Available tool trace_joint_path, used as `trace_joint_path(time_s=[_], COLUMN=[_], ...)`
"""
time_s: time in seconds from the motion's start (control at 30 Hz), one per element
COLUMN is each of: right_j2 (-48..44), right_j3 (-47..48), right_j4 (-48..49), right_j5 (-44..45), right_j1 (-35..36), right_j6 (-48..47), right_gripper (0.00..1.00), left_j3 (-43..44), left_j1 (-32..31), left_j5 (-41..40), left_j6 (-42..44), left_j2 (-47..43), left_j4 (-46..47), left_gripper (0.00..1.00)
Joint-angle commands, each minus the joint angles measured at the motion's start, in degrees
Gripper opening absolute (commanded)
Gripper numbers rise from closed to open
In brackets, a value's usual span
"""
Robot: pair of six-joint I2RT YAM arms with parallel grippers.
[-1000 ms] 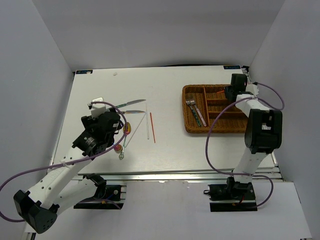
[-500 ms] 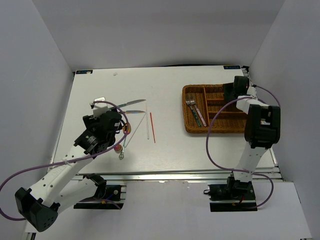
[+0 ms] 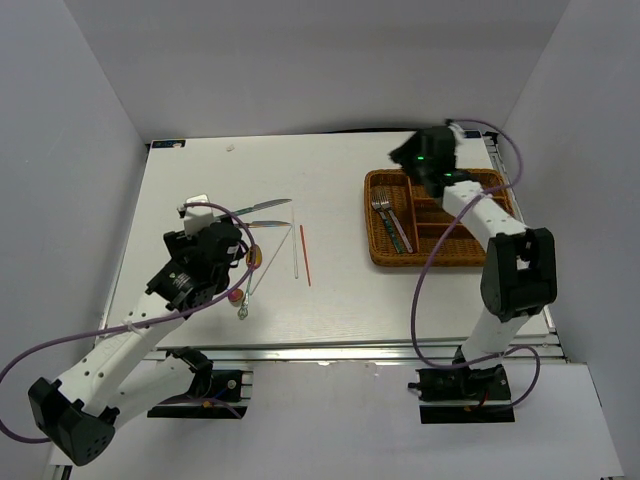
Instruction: Sort the eating utensils into containers
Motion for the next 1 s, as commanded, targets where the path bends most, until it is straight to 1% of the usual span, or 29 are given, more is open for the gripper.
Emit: trace_joint_path(time_s=[0.0,0.03,0.07,0.13,0.17,0.23,0.27,0.3,0.37,0.4,0.6,0.77,0.9,0.97], right_j2=[-4.1,-4.0,-3.6,-1.8,-0.9,2.9,4.7,8.5,11.8,14.5,23.4,27.9,30.6,31.2], right_j3=[3.9,4.0,4.0,5.0,5.3,8.3,9.9,13.9,17.0,17.9,24.3,28.9,30.0,30.1], right_j4=[-7.8,-9.1,-11.0,-12.9,-13.7,-15.5,-18.0,-19.6,-21.7,-22.4,-24.3,-26.4,-27.9,-29.0], right_j5=[5.1,6.2,7.2,12.1,13.4,17.0,17.9,19.6,20.4,19.3,15.7,14.0,12.0,11.8], right_j1=[14.1,16.7,21.5,25.8,29.5,32.7,35.4,36.3,37.9,38.0,37.9,37.6,36.5,36.2], right_j6=[-18.4,-19.7,-20.6,-21.3,-21.8,-22.4,-22.6,-22.6,-22.7,-22.5,-23.8,-25.0,-24.6,-24.3], right_gripper=[0.6,0.6,0.6,0.58,0.58,0.54,0.54,0.54,0.53,0.52,0.48,0.43,0.32,0.28], left_j3=[0.6,0.7,0.7,0.4,0.4,0.3,0.4,0.4,0.4,0.4,0.2,0.2,0.2,0.2], left_j1=[0.4,0.5,0.4,0.6,0.6,0.6,0.6,0.6,0.6,0.6,0.6,0.6,0.6,0.6], left_j5=[-3.1,-4.2,-4.4,-4.5,-4.4,-4.3,-4.4,-4.4,-4.2,-4.2,-3.6,-3.2,-3.2,-3.0], left_j6=[-1.5,-1.8,-2.3,-2.4,-2.2,-2.3,-2.4,-2.4,-2.4,-2.3,-2.2,-1.8,-1.8,-1.7], left_j2=[-2.7,-3.6,-4.1,-5.1,-5.8,-6.2,-6.3,-6.3,-6.3,-6.2,-6.4,-6.4,-6.4,-6.8], left_j4=[-0.4,-0.8,-0.8,-0.5,-0.5,-0.5,-0.6,-0.7,-0.8,-0.8,-0.6,-0.4,-0.4,-0.3], left_gripper=[0.98,0.98,0.98,0.98,0.98,0.98,0.98,0.98,0.98,0.98,0.98,0.98,0.98,0.98])
